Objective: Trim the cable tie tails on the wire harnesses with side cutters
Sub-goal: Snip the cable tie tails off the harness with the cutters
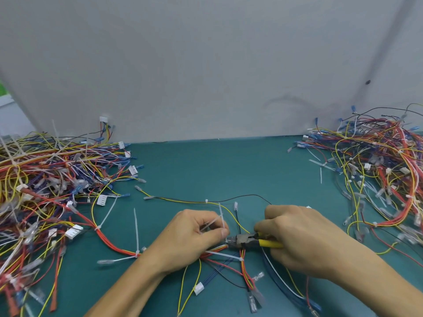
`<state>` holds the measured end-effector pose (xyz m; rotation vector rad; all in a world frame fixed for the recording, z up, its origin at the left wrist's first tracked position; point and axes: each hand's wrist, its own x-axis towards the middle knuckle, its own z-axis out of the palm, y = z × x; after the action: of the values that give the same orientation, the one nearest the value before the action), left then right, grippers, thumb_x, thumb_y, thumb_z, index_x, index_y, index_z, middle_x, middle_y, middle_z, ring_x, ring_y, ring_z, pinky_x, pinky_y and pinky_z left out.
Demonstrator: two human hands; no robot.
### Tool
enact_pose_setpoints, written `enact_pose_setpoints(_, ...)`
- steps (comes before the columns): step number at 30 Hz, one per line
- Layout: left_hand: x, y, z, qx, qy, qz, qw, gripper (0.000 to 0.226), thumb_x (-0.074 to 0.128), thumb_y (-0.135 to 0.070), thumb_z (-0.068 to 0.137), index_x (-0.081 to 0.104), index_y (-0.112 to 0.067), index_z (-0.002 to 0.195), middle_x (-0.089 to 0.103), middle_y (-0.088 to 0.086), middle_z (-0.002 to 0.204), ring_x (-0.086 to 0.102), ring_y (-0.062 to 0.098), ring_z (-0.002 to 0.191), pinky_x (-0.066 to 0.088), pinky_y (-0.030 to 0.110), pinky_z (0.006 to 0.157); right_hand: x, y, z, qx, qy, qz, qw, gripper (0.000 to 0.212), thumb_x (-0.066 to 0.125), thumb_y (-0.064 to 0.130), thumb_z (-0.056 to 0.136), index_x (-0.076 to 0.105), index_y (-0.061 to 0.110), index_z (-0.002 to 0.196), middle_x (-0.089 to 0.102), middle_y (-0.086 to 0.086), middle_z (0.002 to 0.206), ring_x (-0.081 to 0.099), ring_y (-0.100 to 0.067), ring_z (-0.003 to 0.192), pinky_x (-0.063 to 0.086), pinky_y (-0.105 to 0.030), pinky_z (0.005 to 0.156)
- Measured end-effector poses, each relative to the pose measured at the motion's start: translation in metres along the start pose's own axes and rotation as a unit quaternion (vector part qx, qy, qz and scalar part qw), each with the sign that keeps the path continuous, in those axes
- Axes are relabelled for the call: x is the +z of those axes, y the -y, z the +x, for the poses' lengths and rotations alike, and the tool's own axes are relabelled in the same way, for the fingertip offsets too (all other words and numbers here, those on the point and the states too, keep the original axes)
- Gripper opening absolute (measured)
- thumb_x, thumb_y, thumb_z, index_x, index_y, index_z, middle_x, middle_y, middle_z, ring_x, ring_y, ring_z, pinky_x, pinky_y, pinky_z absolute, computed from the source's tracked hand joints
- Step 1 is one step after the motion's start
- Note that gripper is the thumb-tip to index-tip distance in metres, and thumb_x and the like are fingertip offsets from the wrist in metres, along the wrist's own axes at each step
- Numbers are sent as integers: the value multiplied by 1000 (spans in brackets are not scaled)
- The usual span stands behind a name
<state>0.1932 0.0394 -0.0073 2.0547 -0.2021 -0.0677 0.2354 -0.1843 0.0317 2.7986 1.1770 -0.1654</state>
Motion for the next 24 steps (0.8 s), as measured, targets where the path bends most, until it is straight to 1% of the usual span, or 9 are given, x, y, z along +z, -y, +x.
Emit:
enact_pose_setpoints(2,1,0,0,2,-4,6,1000,17,62,-35,79,69,-20,76,58,-8,64,44,8,61,36,26,61,1,1,1,0,2,8,1000,9,42,27,84,48,22,90,43,6,91,52,-22,83,46,-33,67)
enact_pose_setpoints(6,3,0,-2,4,-29,25,999,14,62,-36,77,67,-24,72,56,-7,61,42,8,58,34,26,58,2,3,0,-9,5,19,1000,6,41,21,85,47,22,85,42,5,89,51,-23,85,47,-37,68)
enact_pose_setpoints(10,4,-1,-3,-6,-52,20,998,13,62,-35,74,68,-24,71,57,0,60,42,9,58,34,27,58,5,5,1,-20,5,18,1000,7,42,18,84,48,20,85,41,5,86,52,-24,85,47,-39,69)
enact_pose_setpoints(13,6,-3,-3,-10,-53,32,998,14,61,-33,73,67,-21,68,53,-9,55,39,8,54,32,22,54,9,5,2,-20,-2,4,1000,4,41,23,88,45,23,86,37,6,86,52,-25,86,47,-37,68)
enact_pose_setpoints(15,6,-4,-2,-18,-45,32,998,16,61,-33,73,65,-19,66,51,-9,55,38,8,55,32,23,55,12,5,2,-19,-12,-6,1000,4,41,26,89,42,24,85,34,6,85,51,-25,83,43,-35,64)
enact_pose_setpoints(17,6,-6,1,-26,-49,14,998,22,62,-35,74,64,-14,67,47,-9,56,37,9,57,31,24,56,14,5,3,-19,-21,-16,999,5,40,28,89,40,25,85,33,6,84,47,-26,78,35,-33,59)
enact_pose_setpoints(20,7,-9,3,-26,-74,-17,997,28,62,-37,77,63,-9,70,45,-3,60,36,10,59,30,25,57,15,4,3,-22,-31,-19,999,7,41,31,90,45,25,87,34,6,84,46,-26,75,31,-32,59)
enact_pose_setpoints(22,7,-10,3,-26,-86,-46,995,22,65,-29,84,67,-11,70,50,-4,61,38,5,54,31,17,53,15,4,2,-25,-35,-14,999,8,41,31,91,44,26,86,35,7,83,47,-27,75,30,-33,59)
enact_pose_setpoints(24,7,-10,2,-29,-99,-68,992,21,62,-15,91,69,-11,72,57,-10,61,40,-3,46,30,8,47,16,4,2,-20,-39,-12,999,8,41,31,91,46,25,88,38,6,84,49,-28,76,30,-33,59)
